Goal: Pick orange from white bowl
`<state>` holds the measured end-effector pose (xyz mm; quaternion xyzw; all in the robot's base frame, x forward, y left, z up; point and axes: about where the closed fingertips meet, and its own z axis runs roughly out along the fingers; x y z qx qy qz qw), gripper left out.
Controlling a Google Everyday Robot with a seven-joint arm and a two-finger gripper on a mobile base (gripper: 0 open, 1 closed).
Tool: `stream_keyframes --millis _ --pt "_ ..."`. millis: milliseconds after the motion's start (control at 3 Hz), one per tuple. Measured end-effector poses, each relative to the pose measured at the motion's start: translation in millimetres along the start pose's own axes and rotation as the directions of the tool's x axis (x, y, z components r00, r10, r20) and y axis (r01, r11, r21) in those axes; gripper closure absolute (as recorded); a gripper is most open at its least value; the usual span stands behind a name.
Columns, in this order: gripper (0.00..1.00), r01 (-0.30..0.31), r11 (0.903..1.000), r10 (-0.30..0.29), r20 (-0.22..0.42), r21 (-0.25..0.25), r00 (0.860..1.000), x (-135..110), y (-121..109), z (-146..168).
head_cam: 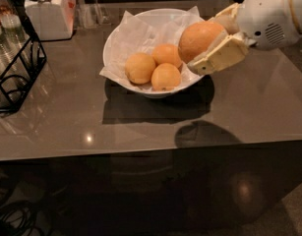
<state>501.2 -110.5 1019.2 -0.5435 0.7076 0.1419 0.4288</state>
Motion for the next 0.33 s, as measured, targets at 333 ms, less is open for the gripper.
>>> stream_keyframes --millis 333 --pt "1.0 -0.024 0.9995 0.024 -0.009 0.021 1.0 11.7 2.7 -9.3"
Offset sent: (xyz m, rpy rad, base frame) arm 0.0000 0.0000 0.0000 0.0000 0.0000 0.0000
